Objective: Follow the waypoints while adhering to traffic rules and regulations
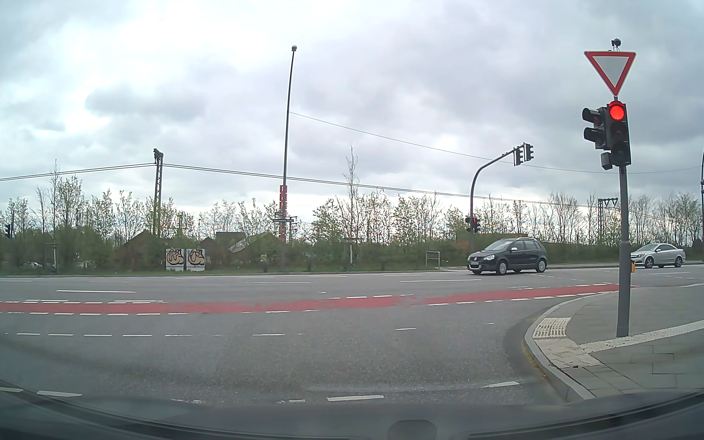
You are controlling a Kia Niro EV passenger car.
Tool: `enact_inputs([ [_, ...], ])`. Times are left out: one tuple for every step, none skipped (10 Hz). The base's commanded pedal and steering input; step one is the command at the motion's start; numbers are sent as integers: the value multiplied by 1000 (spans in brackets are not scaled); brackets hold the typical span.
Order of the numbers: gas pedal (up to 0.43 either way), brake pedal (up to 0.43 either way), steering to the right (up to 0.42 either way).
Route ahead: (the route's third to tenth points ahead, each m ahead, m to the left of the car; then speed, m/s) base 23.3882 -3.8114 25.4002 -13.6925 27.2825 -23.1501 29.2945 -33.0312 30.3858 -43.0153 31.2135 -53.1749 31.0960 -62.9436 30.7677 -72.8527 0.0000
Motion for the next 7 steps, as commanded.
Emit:
enact_inputs([
  [0,0,1],
  [0,0,1],
  [0,0,1],
  [0,0,1],
  [0,0,0],
  [0,0,1],
  [0,0,1],
])
